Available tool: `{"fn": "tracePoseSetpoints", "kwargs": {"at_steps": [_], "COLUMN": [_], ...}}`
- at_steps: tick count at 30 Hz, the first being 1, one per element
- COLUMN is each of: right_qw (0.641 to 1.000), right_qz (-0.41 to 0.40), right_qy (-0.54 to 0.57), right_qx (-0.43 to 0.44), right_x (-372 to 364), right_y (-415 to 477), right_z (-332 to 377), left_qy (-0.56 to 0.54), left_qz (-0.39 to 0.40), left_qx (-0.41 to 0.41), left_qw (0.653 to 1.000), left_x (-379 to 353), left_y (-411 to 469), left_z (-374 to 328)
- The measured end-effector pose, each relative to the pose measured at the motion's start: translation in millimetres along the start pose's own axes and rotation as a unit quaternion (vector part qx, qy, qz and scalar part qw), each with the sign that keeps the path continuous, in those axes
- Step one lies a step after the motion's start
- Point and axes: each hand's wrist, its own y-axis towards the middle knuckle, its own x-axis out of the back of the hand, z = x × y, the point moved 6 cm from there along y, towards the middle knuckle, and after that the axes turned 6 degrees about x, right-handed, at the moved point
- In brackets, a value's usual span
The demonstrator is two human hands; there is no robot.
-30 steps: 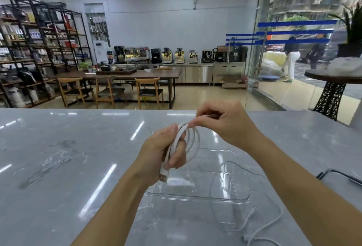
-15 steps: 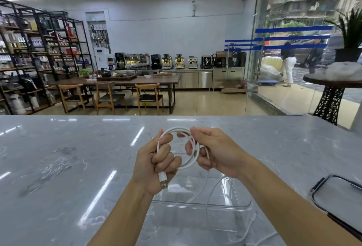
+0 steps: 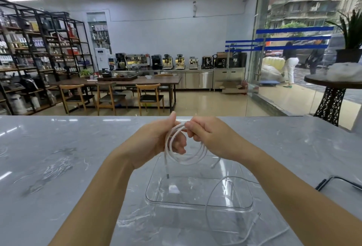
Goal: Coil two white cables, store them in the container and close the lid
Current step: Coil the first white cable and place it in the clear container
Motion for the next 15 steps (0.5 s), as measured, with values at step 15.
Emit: {"fn": "tracePoseSetpoints", "kwargs": {"at_steps": [15], "right_qw": [0.977], "right_qz": [-0.090], "right_qy": [0.192], "right_qx": [-0.028], "right_x": [0.4], "right_y": [-10.9], "right_z": [-20.5], "left_qy": [0.000], "left_qz": [-0.139], "left_qx": [0.014], "left_qw": [0.990], "left_x": [-4.3], "left_y": [4.9], "left_z": [4.3]}}
